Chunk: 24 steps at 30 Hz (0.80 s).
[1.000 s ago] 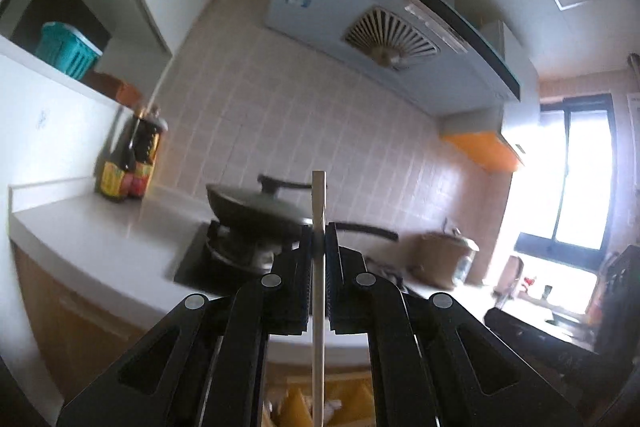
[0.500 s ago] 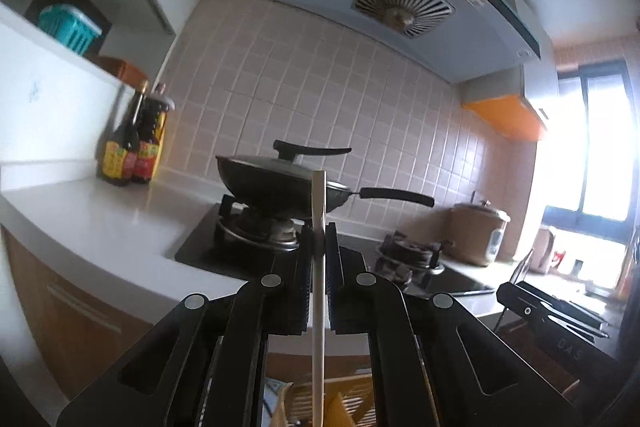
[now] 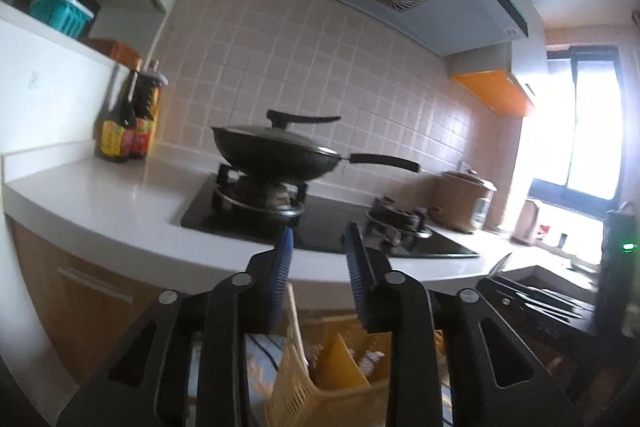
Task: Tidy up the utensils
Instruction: 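Carry the chopstick and clear spoon into the caddy and release both, then return both tools down over the remaining utensils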
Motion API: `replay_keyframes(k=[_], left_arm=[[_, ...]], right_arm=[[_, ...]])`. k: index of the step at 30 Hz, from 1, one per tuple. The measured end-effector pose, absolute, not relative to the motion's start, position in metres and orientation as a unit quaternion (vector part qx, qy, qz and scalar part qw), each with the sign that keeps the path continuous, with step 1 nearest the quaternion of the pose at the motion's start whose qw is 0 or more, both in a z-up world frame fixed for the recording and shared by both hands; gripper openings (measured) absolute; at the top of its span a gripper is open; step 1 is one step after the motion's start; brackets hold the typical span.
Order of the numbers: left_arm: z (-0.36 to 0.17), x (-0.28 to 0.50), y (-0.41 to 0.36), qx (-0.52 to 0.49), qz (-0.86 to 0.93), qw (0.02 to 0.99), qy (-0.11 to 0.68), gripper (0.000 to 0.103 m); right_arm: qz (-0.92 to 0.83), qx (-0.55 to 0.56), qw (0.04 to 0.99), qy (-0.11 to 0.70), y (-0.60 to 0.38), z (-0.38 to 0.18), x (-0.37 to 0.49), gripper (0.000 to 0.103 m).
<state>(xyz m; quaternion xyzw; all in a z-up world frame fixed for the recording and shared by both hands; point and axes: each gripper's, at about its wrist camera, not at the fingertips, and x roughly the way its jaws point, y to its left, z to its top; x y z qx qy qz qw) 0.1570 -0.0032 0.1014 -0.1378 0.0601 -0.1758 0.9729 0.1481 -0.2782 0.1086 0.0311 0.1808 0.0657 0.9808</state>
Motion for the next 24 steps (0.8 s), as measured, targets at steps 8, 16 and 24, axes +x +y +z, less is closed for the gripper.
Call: replay_keyframes(k=[8,16,24], left_arm=[[0.120,0.119,0.020,-0.129,-0.196,0.968,0.089,0.044],[0.110,0.109,0.023,-0.084,-0.250,0.930,0.256,0.044],[0.046,0.117,0.007,-0.049,-0.293,0.854,0.427,0.044]], right_arm=[[0.069,0.038,0.978,0.195,-0.283,0.134,0.112,0.056],[0.066,0.003,0.956,0.285,-0.261,0.144,0.075,0.056],[0.095,0.036,0.899,0.427,-0.252,0.113,0.078,0.055]])
